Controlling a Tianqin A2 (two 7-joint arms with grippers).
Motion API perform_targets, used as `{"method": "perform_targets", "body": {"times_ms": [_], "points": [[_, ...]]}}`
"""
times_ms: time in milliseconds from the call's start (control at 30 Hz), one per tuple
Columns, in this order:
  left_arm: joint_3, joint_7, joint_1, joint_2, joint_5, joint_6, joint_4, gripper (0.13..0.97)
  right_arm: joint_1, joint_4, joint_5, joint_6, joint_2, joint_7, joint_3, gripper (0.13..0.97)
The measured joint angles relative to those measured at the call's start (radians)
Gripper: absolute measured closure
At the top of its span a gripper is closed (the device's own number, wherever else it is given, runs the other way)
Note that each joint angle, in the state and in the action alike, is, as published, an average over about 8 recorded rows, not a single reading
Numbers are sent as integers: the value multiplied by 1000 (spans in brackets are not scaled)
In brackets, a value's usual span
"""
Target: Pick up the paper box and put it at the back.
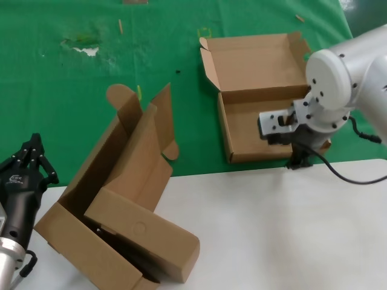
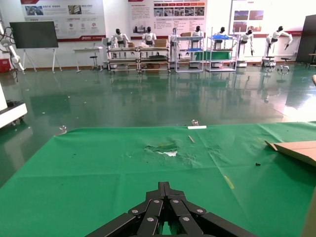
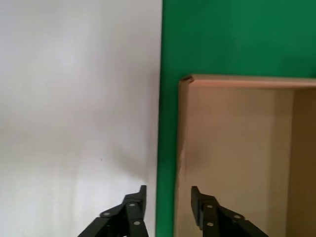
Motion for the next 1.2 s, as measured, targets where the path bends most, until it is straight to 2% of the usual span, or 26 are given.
{"method": "perform_targets", "body": {"times_ms": [67, 200, 333, 433, 467, 733, 833, 1033, 1200], "points": [[0, 0, 0, 0, 0, 0, 0, 957, -1, 36, 17, -12, 15, 1, 10, 797], [0, 0, 0, 0, 0, 0, 0, 957, -1, 97, 63, -12, 48, -22, 38, 708], [0, 0, 0, 0, 0, 0, 0, 957, -5, 145, 133, 31, 91, -108, 76, 618], [0, 0, 0, 0, 0, 0, 0, 957, -20, 185, 209, 83, 131, -194, 119, 618], [0, 0, 0, 0, 0, 0, 0, 957, -27, 200, 238, 101, 145, -220, 137, 618], [0, 0, 0, 0, 0, 0, 0, 957, -128, 311, 513, 271, 240, -337, 350, 403], [0, 0, 0, 0, 0, 0, 0, 957, -167, 332, 594, 326, 256, -358, 424, 363], [0, 0, 0, 0, 0, 0, 0, 950, -215, 351, 645, 381, 253, -365, 465, 245], [0, 0, 0, 0, 0, 0, 0, 937, -264, 369, 672, 431, 237, -360, 477, 200]]}}
